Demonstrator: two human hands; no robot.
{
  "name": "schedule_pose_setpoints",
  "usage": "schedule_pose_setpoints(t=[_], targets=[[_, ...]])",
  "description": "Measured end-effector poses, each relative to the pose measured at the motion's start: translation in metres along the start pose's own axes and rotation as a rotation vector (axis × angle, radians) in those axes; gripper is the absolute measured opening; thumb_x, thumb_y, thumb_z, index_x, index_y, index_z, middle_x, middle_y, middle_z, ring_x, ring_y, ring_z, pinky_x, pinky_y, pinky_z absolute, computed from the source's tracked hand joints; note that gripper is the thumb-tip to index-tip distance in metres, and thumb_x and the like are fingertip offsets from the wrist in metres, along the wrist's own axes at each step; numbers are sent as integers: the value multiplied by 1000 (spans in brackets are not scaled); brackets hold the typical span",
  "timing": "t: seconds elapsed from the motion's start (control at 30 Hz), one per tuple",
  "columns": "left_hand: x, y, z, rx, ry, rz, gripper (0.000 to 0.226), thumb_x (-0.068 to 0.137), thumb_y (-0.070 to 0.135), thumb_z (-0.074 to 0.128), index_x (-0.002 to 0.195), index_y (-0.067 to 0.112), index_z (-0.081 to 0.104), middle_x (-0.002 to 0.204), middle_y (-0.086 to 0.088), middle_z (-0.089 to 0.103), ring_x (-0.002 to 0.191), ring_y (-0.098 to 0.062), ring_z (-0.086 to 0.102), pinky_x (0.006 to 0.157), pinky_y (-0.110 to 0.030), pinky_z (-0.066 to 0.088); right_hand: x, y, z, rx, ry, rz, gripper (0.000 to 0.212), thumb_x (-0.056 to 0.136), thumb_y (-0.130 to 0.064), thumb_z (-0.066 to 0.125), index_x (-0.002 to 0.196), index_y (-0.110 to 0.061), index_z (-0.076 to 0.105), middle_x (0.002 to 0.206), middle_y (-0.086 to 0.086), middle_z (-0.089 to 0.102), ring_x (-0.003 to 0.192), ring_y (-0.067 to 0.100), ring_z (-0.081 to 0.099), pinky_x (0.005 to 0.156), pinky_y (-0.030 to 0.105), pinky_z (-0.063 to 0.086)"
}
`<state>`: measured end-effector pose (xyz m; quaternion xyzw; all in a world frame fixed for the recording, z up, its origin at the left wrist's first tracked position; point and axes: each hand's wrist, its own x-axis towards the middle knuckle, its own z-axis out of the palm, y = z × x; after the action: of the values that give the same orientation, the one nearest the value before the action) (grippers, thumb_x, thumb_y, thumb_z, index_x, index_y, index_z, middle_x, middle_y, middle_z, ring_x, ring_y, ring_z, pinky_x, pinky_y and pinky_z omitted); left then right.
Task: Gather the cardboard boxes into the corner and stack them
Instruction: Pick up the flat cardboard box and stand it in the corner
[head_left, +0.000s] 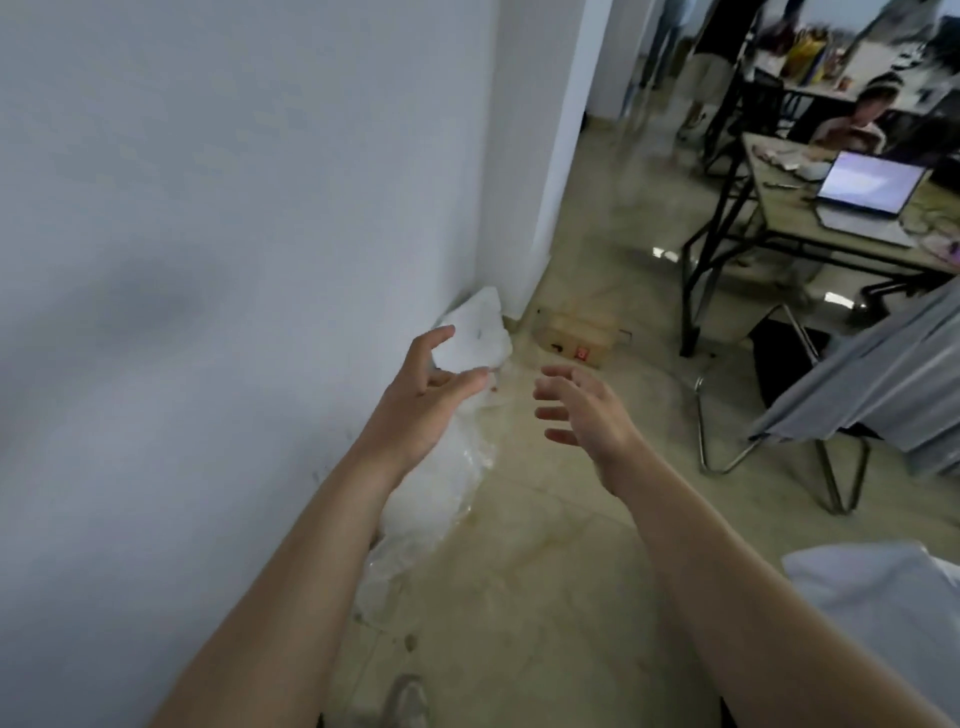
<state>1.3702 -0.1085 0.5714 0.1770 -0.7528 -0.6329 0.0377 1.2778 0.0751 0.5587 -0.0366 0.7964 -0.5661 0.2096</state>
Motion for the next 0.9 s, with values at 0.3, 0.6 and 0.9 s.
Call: schedule_pose_setpoints(t=[0.3,0.6,0.9], targets=[[149,12,18,-9,-152,-8,47,92,53,66,138,47,56,120,8,71,108,-5,69,93,-28,51,94,-4,-32,-3,176,96,40,101,-37,63,138,-24,59,124,2,68,109,19,69,98,43,58],[282,60,113,76,-178,62,41,91,48,69,130,39,65,107,9,76,106,-10,71,96,-35,52,209,4,-129,90,294,140,41,100,-33,65,138,-20,59,122,4,68,109,23,69,97,44,58],[413,113,207,108,-157,77,43,95,44,66,136,33,60,110,0,76,102,-12,74,82,-31,49,350,-10,-242,165,317,141,45,100,-35,65,140,-17,57,118,2,69,110,25,69,93,42,59]])
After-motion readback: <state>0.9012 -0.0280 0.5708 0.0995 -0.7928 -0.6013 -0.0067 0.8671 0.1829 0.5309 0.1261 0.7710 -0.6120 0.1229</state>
